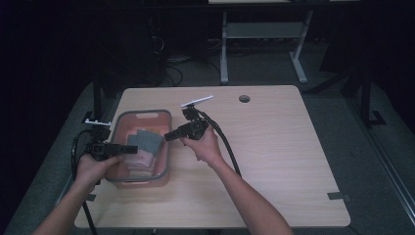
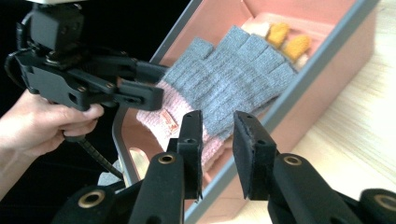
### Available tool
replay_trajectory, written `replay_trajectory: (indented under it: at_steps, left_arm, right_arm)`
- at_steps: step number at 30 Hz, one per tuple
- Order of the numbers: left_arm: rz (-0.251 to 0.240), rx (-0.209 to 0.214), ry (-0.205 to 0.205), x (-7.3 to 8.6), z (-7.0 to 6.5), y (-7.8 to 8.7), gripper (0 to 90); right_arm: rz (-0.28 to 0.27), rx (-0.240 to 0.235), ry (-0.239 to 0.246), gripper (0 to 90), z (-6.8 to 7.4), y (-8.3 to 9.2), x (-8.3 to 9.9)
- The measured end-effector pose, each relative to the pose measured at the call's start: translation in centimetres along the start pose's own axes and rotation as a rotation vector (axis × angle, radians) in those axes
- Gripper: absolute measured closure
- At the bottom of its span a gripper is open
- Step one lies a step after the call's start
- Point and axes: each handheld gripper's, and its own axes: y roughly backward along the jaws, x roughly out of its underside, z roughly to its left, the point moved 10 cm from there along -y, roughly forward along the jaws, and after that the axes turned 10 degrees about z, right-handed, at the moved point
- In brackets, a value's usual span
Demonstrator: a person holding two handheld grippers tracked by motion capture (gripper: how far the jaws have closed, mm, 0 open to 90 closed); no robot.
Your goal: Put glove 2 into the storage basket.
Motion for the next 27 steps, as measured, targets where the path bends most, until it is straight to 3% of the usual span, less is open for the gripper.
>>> replay_trajectory:
  at_steps: [6,17,27]
  left_arm:
    - [-0.038,-0.009,-0.006,-1.0,-0.2,1.2,42.6]
    - [-0.036,0.015,-0.040,-1.8,-1.5,1.1,42.1]
    - [-0.053,0.074,-0.081,-2.8,-4.5,0.7,40.6]
  right_arm:
    - [-0.013,0.002,-0.007,69.1,-0.6,1.3,0.5]
    - [-0.038,0.016,-0.027,66.1,-2.0,3.4,1.3]
    - [-0.069,0.035,-0.051,63.0,-3.4,5.7,2.5]
